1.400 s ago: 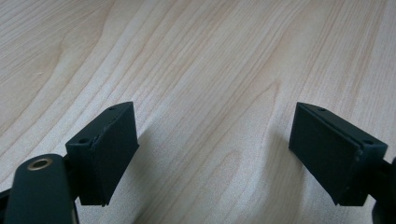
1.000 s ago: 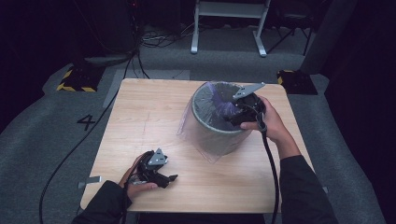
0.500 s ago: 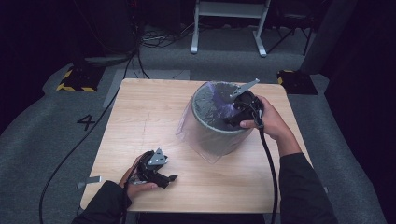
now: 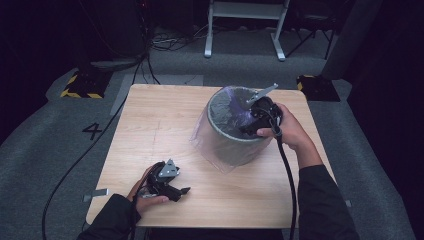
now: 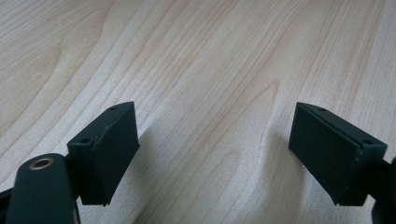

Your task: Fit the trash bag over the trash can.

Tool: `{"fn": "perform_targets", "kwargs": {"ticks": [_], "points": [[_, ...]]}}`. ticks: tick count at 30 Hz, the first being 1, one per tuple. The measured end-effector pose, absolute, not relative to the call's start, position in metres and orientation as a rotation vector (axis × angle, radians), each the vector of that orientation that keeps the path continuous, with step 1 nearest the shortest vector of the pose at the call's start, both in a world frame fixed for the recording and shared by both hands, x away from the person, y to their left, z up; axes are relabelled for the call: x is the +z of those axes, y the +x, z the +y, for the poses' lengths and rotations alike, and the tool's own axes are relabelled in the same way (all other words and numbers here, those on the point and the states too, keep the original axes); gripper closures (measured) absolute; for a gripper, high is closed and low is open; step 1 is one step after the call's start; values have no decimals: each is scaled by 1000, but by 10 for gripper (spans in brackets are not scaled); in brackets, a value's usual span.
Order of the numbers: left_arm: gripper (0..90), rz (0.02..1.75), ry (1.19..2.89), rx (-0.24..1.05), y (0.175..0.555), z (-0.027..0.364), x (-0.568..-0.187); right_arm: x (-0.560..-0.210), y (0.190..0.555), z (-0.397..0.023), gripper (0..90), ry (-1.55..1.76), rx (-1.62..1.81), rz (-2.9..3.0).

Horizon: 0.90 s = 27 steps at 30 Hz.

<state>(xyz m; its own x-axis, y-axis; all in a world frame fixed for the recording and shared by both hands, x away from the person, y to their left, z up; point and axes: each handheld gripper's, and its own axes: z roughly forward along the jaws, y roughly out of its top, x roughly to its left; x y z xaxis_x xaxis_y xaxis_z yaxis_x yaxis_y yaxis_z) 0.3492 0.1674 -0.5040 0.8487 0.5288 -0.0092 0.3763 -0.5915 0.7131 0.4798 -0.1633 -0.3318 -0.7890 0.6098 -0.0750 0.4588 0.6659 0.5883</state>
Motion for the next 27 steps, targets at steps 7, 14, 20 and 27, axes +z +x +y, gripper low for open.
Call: {"fn": "perform_targets", "kwargs": {"ticks": [7, 14, 20, 27], "points": [[153, 653, 2270, 260, 349, 167, -504, -327, 476, -175, 245, 882, 931, 2542], [153, 654, 2270, 260, 349, 167, -504, -321, 466, -184, 247, 852, 1047, 2461], [152, 652, 2270, 259, 349, 167, -504, -317, 454, -192, 241, 831, 1096, 2415], [152, 649, 2271, 258, 350, 167, -504, -312, 446, -206, 262, 876, 1131, 2361]]}}
